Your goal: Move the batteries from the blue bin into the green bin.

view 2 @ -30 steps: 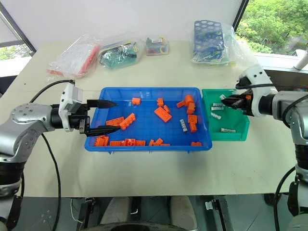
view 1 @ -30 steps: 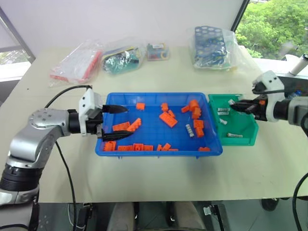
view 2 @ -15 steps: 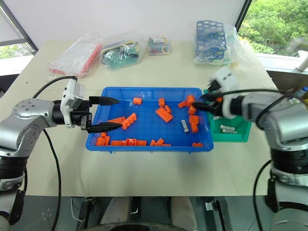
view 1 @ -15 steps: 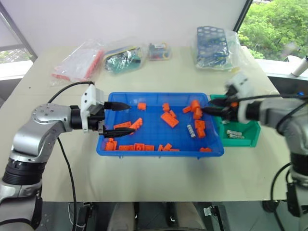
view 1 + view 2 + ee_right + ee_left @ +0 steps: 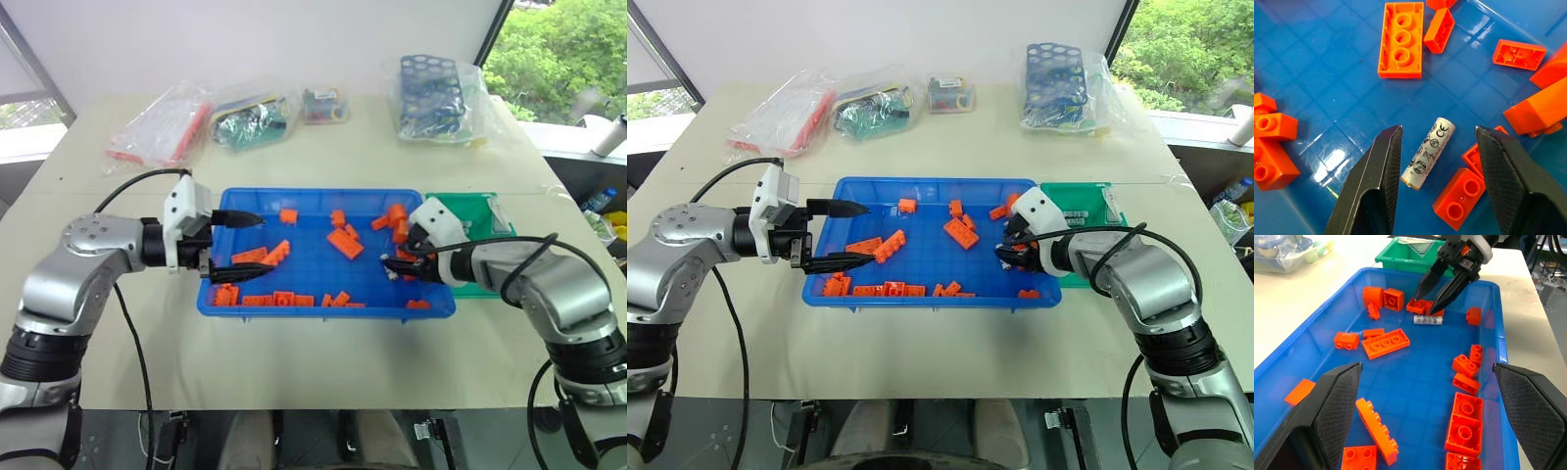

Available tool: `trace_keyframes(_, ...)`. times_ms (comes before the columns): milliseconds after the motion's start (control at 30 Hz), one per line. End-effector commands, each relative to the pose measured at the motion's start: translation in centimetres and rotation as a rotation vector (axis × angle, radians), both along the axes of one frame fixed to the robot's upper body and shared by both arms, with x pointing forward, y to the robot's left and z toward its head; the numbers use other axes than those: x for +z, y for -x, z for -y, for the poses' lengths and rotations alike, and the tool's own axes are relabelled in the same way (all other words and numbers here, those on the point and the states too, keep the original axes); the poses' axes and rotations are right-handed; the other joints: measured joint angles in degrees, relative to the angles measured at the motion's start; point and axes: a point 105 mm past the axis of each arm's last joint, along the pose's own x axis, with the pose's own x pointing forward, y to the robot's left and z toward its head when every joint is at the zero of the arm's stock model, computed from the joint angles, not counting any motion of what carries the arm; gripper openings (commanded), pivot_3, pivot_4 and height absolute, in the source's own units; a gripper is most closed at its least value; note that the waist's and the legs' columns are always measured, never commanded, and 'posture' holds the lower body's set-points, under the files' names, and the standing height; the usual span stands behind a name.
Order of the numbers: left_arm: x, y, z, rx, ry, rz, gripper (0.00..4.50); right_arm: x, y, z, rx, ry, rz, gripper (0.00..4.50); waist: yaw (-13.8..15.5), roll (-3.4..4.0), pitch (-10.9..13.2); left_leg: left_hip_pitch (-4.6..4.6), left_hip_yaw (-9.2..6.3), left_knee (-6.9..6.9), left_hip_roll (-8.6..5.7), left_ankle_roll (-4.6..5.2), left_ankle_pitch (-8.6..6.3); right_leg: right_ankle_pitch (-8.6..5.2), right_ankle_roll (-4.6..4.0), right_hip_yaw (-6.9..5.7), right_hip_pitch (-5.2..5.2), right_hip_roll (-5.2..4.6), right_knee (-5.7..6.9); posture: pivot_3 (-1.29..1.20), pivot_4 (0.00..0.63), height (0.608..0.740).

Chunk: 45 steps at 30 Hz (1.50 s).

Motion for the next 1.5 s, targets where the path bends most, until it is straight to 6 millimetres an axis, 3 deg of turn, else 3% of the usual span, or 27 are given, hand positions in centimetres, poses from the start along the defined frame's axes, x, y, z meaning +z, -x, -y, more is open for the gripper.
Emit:
trace_keyframes(33, 1.2, 0.3, -0.1, 0.003, 0.007, 0.048, 4.50, -0.9, 0.5, -1.2, 0.048, 0.015, -0.025, 2.40, -0.02, -0.02, -0.01, 0.01, 0.00, 0.00, 0.01, 0.00, 0.00, 0.00, 0.00, 0.00, 0.00, 0.01, 0.00, 0.00, 0.150, 0.739)
trace_keyframes(400, 1.4, 0.0, -0.1, 0.018, 0.025, 0.066, 4.50, -0.6, 0.5, -2.0, 0.128, 0.108, 0.014, 2.40, 0.01, -0.04, -0.02, 0.00, 0.00, 0.00, 0.05, 0.00, 0.00, 0.00, -0.01, 0.00, 0.00, 0.02, 0.00, 0.00, 0.150, 0.739)
trace_keyframes(800, 1.1, -0.1, -0.3, 0.026, 0.029, 0.074, 4.50, 2.4, 0.0, -0.8, 0.119, 0.135, 0.094, 2.40, 0.19, -0.03, -0.01, -0.04, 0.01, 0.00, 0.03, 0.00, 0.00, 0.00, -0.01, 0.00, -0.04, -0.01, -0.01, 0.00, 0.150, 0.739)
trace_keyframes(1300, 1.3, -0.1, -0.2, 0.021, 0.025, 0.078, 4.50, -0.5, -0.4, -2.7, 0.169, 0.163, 0.036, 2.40, 0.20, -0.02, -0.01, -0.05, 0.02, -0.01, 0.03, 0.00, 0.00, 0.00, -0.01, 0.00, -0.05, -0.01, -0.01, 0.00, 0.150, 0.739)
trace_keyframes(1400, 1.3, -0.1, -0.4, 0.029, 0.025, 0.079, 4.50, -0.5, -0.7, -2.3, 0.164, 0.185, 0.048, 2.40, 0.18, -0.02, -0.01, -0.05, 0.02, -0.01, 0.02, 0.00, 0.00, 0.00, 0.00, 0.00, -0.05, -0.01, -0.01, 0.00, 0.150, 0.739)
trace_keyframes(1500, 1.3, 0.0, -0.5, 0.035, 0.025, 0.079, 4.50, 0.9, -0.6, -2.9, 0.181, 0.162, 0.078, 2.40, 0.16, -0.02, -0.01, -0.05, 0.02, -0.01, 0.03, 0.00, 0.00, 0.00, 0.00, 0.00, -0.06, -0.01, 0.00, 0.00, 0.150, 0.739)
